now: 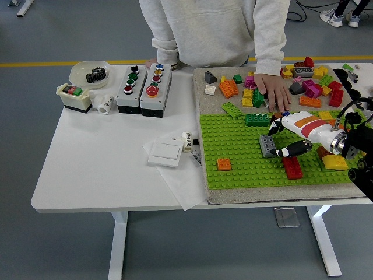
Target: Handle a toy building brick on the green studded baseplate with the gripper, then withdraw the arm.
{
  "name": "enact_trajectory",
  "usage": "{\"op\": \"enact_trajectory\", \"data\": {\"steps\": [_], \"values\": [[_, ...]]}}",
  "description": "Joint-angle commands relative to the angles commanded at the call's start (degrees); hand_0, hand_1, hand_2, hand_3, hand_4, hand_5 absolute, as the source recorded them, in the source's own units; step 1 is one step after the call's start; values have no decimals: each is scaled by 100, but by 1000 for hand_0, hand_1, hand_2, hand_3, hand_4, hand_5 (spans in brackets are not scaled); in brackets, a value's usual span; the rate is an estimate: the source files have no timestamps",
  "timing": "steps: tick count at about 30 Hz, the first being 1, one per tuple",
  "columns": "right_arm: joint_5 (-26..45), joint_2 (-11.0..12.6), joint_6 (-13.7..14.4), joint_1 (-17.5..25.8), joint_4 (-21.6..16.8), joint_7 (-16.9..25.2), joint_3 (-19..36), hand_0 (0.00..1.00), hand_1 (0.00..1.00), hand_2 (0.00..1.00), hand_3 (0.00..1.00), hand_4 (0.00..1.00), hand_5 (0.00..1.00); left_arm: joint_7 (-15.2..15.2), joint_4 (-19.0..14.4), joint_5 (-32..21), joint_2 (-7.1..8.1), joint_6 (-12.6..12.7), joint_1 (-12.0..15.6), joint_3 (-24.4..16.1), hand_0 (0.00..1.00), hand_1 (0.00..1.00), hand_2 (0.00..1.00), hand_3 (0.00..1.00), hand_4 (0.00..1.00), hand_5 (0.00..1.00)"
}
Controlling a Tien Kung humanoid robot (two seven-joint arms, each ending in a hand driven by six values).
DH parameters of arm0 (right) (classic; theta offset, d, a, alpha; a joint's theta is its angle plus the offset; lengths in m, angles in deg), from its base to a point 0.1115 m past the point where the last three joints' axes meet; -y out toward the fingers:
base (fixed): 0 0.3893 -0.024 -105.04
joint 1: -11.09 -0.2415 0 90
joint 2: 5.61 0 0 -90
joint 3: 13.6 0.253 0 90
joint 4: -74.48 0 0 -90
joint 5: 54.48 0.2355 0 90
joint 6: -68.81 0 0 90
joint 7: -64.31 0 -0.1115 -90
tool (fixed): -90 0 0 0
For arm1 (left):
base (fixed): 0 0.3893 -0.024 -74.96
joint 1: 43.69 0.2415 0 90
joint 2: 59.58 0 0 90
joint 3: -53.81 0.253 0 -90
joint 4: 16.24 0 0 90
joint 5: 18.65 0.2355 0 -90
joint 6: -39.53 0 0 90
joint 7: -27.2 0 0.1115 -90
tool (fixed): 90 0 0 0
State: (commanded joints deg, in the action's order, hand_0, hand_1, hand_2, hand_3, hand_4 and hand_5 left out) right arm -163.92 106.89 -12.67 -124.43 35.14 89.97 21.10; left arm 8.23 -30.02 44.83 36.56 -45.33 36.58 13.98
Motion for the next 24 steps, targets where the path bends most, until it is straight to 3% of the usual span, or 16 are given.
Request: {"op": "enact_trajectory", "data": {"steps": [3, 4, 9, 10, 17, 24], "values": [[-179, 43, -104, 22, -87, -7, 82, 605, 577, 583, 579, 828, 428, 4, 2, -4, -2, 1, 2, -1, 741, 733, 741, 601, 670, 603], [-249, 55, -121, 26, -109, 3, 95, 686, 615, 679, 773, 938, 406, 4, 2, -1, -3, -1, 2, -3, 739, 734, 743, 600, 670, 604], [-434, 96, -93, 44, -197, 107, 182, 686, 615, 679, 773, 938, 406, 2, 1, 7, -3, -8, 2, -2, 739, 734, 743, 600, 670, 604], [-466, 109, -85, 40, -224, 123, 195, 754, 686, 773, 878, 998, 413, 2, 1, 8, -4, -8, 1, -4, 739, 734, 743, 600, 670, 606], [-533, 136, -82, -30, -301, 116, 227, 761, 698, 778, 881, 998, 413, 6, -1, -7, 4, -12, -11, 14, 738, 733, 742, 600, 669, 604], [-737, 57, -318, -243, -221, -68, -128, 764, 699, 766, 864, 998, 417, 3, -6, -12, 15, -19, -30, 27, 738, 732, 741, 600, 669, 604]]}}
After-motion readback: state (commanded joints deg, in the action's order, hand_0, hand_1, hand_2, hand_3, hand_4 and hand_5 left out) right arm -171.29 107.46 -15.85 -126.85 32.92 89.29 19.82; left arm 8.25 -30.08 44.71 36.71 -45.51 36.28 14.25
